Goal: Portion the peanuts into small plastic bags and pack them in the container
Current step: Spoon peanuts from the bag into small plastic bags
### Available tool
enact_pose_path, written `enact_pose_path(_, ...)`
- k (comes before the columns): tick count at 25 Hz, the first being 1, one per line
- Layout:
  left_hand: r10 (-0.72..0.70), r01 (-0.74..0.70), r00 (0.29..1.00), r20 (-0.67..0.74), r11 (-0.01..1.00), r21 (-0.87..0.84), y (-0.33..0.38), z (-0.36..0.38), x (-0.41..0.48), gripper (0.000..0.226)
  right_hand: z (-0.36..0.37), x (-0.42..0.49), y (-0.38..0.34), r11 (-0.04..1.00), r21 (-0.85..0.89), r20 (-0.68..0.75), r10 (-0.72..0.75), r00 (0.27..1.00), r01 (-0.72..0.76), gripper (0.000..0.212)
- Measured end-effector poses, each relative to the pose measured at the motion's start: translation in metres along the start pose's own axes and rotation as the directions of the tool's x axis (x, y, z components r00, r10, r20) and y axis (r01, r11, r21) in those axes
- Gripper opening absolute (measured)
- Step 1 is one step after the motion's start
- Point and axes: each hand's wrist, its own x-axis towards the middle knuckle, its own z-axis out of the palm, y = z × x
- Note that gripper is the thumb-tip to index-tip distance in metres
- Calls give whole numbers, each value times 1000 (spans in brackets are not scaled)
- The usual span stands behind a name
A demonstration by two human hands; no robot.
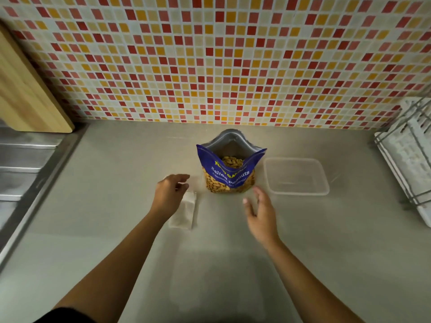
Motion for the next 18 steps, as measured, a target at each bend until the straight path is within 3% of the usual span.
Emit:
enact_pose_path(3,119,-117,993,5,972,201,-27,7,-10,26,18,-37,17,921,-360,245,-59,968,148,65)
enact_pose_path(6,245,-248,968,54,902,354,-31,8,-12,21,25,-47,27,780,-569,280,-115,953,261,71)
enact_pose_path(12,383,-381,919,96,795,472,-37,10,-10,15,20,-45,25,765,-583,351,-67,934,274,80)
enact_pose_path(15,357,-368,926,123,778,509,-29,1,-10,7,19,-46,24,759,-587,382,-47,923,282,81)
enact_pose_path(18,292,-322,946,141,791,520,-13,-18,-13,11,16,-43,18,830,-510,350,-39,936,225,85)
